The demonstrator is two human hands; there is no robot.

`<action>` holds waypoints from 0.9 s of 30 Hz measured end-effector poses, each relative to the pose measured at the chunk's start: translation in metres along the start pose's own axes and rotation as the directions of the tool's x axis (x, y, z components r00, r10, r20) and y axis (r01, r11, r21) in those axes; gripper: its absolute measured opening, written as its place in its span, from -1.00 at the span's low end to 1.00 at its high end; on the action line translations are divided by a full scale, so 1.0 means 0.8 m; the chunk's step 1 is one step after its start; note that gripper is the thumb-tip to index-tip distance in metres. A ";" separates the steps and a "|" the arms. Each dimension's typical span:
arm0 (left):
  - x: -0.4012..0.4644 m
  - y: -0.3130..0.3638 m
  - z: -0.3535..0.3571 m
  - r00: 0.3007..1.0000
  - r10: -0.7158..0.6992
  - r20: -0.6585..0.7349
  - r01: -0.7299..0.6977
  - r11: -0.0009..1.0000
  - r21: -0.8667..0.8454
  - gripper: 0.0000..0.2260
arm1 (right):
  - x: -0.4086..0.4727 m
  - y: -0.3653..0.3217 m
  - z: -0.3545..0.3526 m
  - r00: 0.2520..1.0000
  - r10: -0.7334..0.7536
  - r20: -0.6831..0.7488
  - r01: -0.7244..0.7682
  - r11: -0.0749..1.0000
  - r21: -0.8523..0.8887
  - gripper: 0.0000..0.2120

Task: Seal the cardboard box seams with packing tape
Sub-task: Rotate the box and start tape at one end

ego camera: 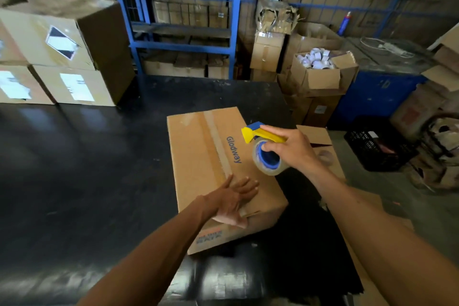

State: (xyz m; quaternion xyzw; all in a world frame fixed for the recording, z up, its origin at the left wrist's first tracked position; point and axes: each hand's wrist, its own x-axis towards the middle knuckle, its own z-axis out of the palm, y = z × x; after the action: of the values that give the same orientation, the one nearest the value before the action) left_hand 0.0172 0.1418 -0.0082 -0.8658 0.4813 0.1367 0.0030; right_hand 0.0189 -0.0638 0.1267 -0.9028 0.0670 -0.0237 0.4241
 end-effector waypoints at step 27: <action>-0.057 -0.026 0.004 0.997 -0.067 0.034 0.066 0.997 0.031 -0.24 | -0.118 -0.002 0.031 0.996 0.043 0.074 -0.059 0.968 0.243 -0.51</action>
State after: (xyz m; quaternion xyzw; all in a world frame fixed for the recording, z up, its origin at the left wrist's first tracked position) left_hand 0.0108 0.1916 -0.0030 -0.8787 0.4541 0.1447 0.0287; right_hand -0.0719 -0.0307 0.1131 -0.8418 0.0723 0.0098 0.5349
